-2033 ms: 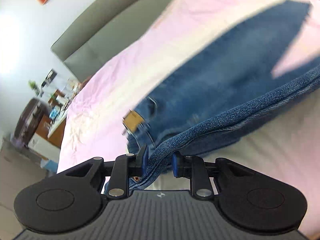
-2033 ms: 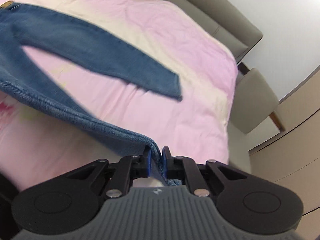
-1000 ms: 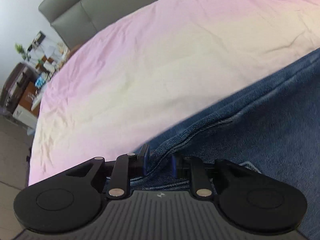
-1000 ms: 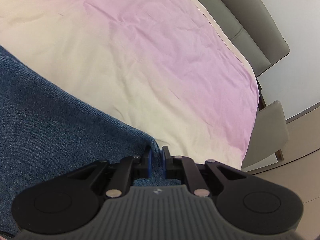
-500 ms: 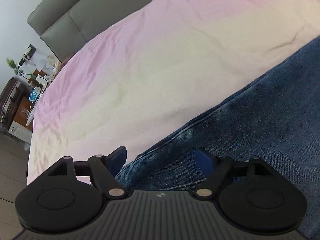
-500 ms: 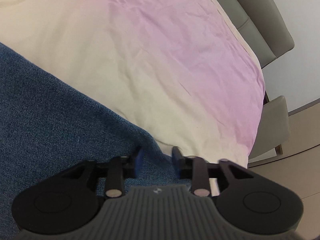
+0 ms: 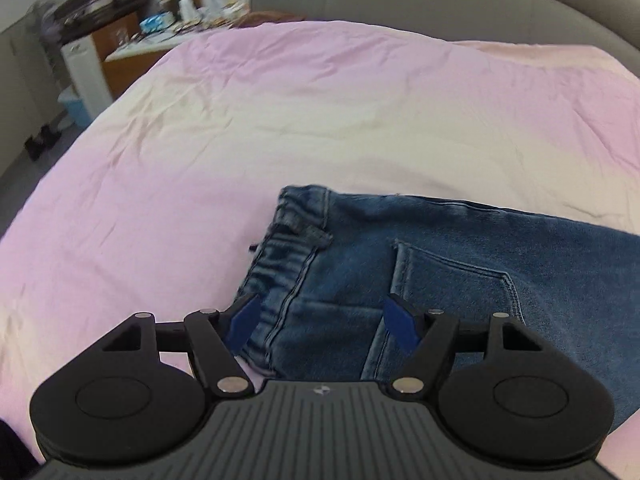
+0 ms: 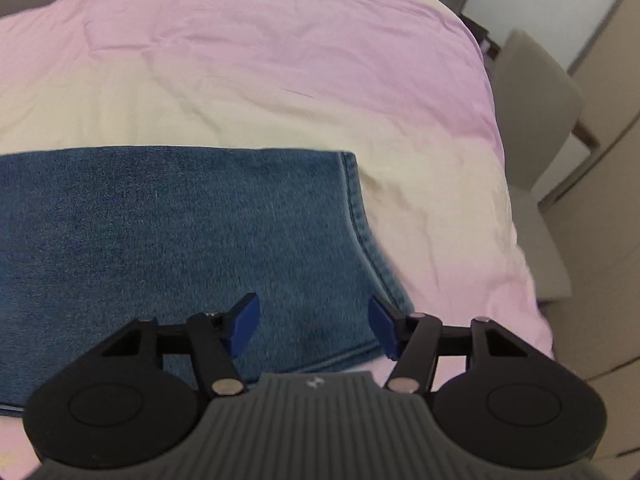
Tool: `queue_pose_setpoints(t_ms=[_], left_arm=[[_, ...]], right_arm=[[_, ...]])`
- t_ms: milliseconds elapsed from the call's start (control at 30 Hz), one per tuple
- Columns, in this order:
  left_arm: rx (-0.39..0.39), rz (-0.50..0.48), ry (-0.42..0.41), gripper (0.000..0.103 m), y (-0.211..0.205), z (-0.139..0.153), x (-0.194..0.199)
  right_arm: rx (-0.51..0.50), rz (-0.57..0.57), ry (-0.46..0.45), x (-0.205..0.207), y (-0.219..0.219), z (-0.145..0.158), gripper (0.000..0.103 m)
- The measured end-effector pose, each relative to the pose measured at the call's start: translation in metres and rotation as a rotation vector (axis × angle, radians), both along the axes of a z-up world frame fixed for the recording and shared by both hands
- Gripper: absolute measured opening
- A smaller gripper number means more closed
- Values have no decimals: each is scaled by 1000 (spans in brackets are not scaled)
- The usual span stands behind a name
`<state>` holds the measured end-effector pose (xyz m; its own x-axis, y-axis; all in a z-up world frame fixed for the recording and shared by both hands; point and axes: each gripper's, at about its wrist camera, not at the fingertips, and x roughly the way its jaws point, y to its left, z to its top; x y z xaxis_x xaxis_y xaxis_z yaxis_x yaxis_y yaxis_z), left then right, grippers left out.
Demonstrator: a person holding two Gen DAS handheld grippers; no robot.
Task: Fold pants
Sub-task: 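Open both tools and release the folded jeans onto the bed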
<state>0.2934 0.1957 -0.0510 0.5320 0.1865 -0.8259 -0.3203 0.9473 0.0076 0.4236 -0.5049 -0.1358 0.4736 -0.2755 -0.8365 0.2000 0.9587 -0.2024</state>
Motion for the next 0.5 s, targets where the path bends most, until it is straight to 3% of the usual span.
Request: queue_pose_setpoints(t_ms=[167, 233, 333, 400, 500], left_arm=[[-242, 147, -10, 85, 30, -28, -36], [-343, 208, -65, 84, 37, -43, -49], [-489, 311, -146, 84, 43, -61, -56], [-534, 357, -151, 84, 42, -71, -54], [-498, 359, -146, 85, 35, -76, -46]], right_arm=[[221, -190, -81, -45, -41, -4, 54], [293, -274, -114, -53, -59, -8, 53], [390, -358, -163, -55, -76, -15, 43], [430, -379, -194, -51, -82, -17, 39], [432, -388, -210, -36, -85, -22, 35]])
